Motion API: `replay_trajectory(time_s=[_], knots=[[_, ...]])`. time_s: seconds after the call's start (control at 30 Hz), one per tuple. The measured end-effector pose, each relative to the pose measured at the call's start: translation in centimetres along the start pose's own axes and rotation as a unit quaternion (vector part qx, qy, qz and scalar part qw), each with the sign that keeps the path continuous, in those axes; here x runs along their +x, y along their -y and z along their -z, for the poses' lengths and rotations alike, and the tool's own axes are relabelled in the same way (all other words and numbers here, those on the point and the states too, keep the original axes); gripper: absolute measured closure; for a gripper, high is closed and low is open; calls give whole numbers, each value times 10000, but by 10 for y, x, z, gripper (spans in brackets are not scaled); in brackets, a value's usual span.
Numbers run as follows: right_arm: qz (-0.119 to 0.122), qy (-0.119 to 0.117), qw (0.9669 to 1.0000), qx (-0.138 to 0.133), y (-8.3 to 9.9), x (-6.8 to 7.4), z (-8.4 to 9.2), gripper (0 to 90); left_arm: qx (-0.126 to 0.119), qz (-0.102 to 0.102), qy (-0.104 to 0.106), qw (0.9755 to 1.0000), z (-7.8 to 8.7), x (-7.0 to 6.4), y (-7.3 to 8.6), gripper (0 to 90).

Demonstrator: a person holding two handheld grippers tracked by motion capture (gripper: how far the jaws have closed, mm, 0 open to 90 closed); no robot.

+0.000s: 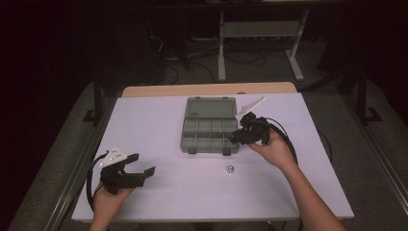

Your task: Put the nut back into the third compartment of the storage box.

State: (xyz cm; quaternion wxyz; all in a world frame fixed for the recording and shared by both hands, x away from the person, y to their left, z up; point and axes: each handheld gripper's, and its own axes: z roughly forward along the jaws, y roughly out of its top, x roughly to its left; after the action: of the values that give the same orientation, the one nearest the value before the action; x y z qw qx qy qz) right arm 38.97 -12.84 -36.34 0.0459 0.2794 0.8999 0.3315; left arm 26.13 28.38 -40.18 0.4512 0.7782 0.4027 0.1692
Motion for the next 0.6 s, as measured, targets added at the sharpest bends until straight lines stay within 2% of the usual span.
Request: replay_trajectory(time_s=[0.23,0.4,0.47,0.6], knots=[[-182,76,9998,-79,-26,-19,3,691,7,-6,8,10000,0,1,0,166],[-105,180,9998,27,-41,-31,-5,691,5,16,14,10000,0,1,0,166],[-144,197,9996,127,-49,-33,-8,691,5,5,15,10000,0,1,0,166],[-88,232,9996,150,-62,-36,-13,691,0,-2,19,10000,0,1,0,166]])
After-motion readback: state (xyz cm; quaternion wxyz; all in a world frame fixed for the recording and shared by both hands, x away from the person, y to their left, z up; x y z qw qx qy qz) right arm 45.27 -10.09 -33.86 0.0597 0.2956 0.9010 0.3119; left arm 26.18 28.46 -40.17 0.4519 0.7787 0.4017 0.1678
